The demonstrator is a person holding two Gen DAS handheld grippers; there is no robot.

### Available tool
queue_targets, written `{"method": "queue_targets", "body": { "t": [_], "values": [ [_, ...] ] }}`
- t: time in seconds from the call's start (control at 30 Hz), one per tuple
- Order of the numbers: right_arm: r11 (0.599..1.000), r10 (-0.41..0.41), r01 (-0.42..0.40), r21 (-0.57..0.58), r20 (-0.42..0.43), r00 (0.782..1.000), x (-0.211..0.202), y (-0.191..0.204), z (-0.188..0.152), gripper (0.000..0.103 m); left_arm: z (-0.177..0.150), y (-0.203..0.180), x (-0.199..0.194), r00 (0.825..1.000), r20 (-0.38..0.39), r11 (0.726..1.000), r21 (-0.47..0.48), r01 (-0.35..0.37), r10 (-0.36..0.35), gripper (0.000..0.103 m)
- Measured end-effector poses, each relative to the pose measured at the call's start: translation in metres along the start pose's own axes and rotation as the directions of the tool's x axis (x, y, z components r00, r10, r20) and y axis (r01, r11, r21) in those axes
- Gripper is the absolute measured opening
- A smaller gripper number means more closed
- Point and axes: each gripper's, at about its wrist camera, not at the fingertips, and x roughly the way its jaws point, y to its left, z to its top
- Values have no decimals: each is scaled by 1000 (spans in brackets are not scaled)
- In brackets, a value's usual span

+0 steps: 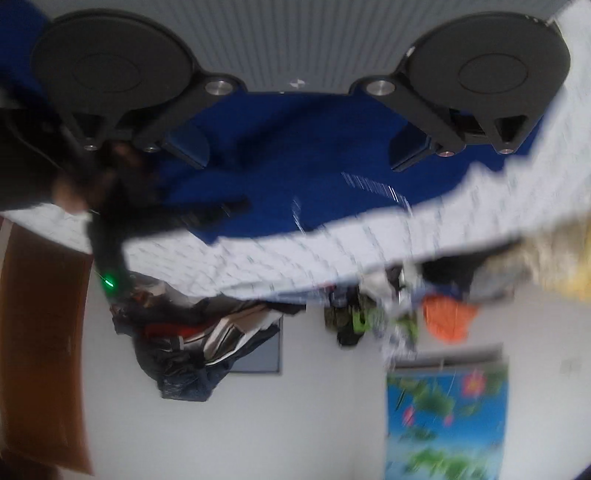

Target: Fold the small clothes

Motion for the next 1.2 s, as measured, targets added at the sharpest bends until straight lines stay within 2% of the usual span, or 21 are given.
{"method": "queue_targets", "body": {
  "t": [0.07,0.1,0.13,0.17,0.23,0.27,0.3,0.33,0.37,0.4,0.47,0.53,0.57,0.6,0.67,0.87,0.97,1.1,1.13,1.17,1.2],
  "values": [
    [1000,-5,5,11,-25,1000,1,1,5,103,-14,9,-4,999,-32,991,-129,18,-22,103],
    [999,-12,15,51,-49,999,2,4,11,103,-21,16,-5,999,-44,984,-177,4,-12,103],
    [993,4,6,120,-78,997,2,6,17,103,-28,24,-6,998,-57,978,-208,-22,10,103],
    [981,58,-37,190,-106,993,2,9,24,103,-34,34,-3,996,-77,969,-239,-53,35,103],
    [946,202,-151,287,-157,967,7,22,33,103,-45,54,2,991,-113,951,-292,-98,68,103],
    [935,244,-170,312,-216,946,14,32,35,102,-52,63,3,987,-136,941,-314,-128,89,102],
    [929,273,-174,328,-287,918,23,41,35,102,-55,72,5,984,-156,919,-368,-140,88,102],
    [929,283,-168,331,-340,897,31,49,32,100,-51,77,1,989,-123,908,-398,-130,87,103],
    [936,273,-154,318,-377,885,37,55,29,95,-52,82,2,989,-118,900,-414,-135,94,103],
    [947,248,-132,294,-402,881,41,59,26,91,-53,85,4,987,-129,897,-419,-142,96,103],
    [953,229,-122,276,-396,889,40,64,26,89,-52,89,5,988,-123,898,-419,-138,94,103],
    [955,214,-106,276,-397,893,39,66,27,83,-53,91,9,988,-121,898,-417,-138,95,103],
    [959,200,-96,266,-399,895,39,67,26,73,-53,93,10,988,-120,898,-418,-137,94,103],
    [964,181,-81,253,-403,897,39,69,26,55,-53,93,9,989,-119,898,-419,-135,94,103],
    [971,152,-58,231,-417,896,38,67,24,38,-55,91,8,989,-116,896,-423,-133,92,103],
    [956,169,-54,288,-392,904,31,57,24,39,-57,81,3,990,-111,896,-424,-131,92,103],
    [940,198,-58,337,-397,896,28,47,19,40,-57,81,3,989,-112,896,-424,-131,92,103],
    [942,207,-73,327,-398,894,36,53,17,38,-57,77,1,989,-113,898,-419,-135,96,103],
    [945,210,-82,318,-395,894,38,55,18,34,-58,77,2,989,-114,899,-417,-136,97,103],
    [950,204,-86,299,-390,898,39,57,20,11,-58,77,2,989,-115,899,-415,-137,98,103],
    [961,187,-88,262,-384,904,39,61,24,9,-57,77,2,988,-115,900,-414,-138,99,103]
  ]
}}
